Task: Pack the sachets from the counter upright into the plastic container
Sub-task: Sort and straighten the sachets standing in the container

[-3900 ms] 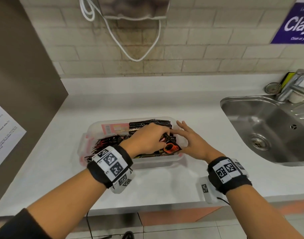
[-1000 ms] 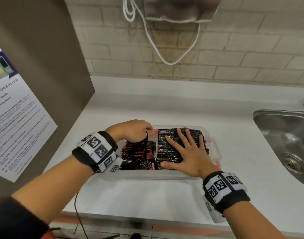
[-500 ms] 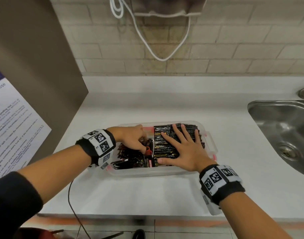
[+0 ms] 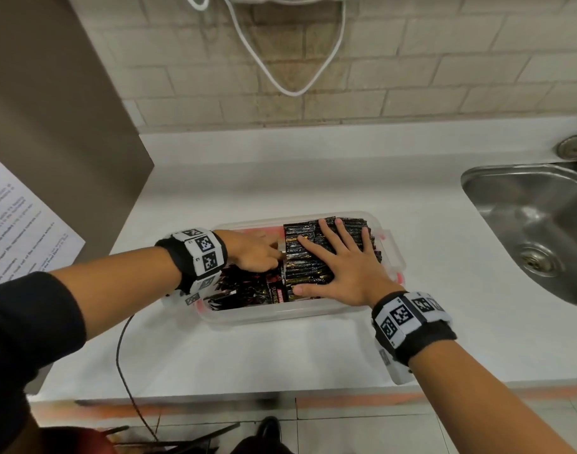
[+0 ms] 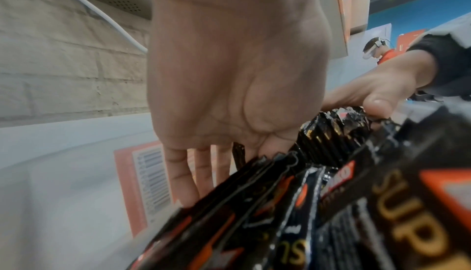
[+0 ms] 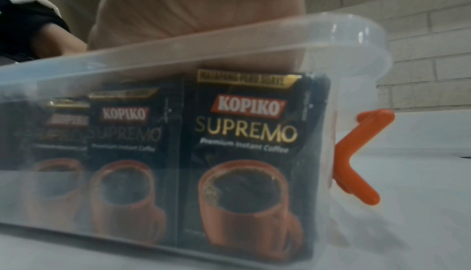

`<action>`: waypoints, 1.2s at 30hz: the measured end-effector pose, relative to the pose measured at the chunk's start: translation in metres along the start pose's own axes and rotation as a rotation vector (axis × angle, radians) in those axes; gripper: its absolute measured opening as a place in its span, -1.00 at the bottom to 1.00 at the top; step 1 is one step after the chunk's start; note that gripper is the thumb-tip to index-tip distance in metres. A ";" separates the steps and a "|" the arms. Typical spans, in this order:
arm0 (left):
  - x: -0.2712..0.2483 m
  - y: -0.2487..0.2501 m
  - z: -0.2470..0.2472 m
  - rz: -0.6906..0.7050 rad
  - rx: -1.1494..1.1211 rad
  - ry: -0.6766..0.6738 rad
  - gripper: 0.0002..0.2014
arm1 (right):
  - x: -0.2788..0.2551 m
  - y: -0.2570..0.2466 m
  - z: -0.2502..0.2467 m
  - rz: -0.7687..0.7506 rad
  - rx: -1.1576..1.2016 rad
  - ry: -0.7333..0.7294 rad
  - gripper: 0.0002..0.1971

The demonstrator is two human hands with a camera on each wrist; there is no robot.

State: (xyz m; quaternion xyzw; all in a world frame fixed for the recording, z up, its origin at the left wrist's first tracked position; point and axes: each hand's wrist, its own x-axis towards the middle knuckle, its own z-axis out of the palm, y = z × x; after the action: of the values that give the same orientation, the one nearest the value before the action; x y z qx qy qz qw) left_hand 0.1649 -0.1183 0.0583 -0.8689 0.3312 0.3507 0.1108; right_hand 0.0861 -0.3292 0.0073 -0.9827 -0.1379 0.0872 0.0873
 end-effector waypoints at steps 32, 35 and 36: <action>-0.017 -0.005 0.009 -0.043 -0.031 0.268 -0.80 | -0.001 -0.001 -0.001 0.008 0.000 -0.002 0.08; -0.017 -0.006 0.011 -0.054 -0.052 0.221 -0.59 | -0.001 0.000 -0.001 0.002 0.001 0.001 0.08; -0.017 -0.006 0.011 -0.056 -0.035 0.174 -0.44 | -0.001 0.000 -0.001 0.002 0.002 0.001 0.08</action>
State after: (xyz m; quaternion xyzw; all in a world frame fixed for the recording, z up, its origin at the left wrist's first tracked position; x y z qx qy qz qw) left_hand 0.1543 -0.1004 0.0620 -0.9068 0.3090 0.2766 0.0761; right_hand 0.0857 -0.3292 0.0082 -0.9828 -0.1369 0.0872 0.0884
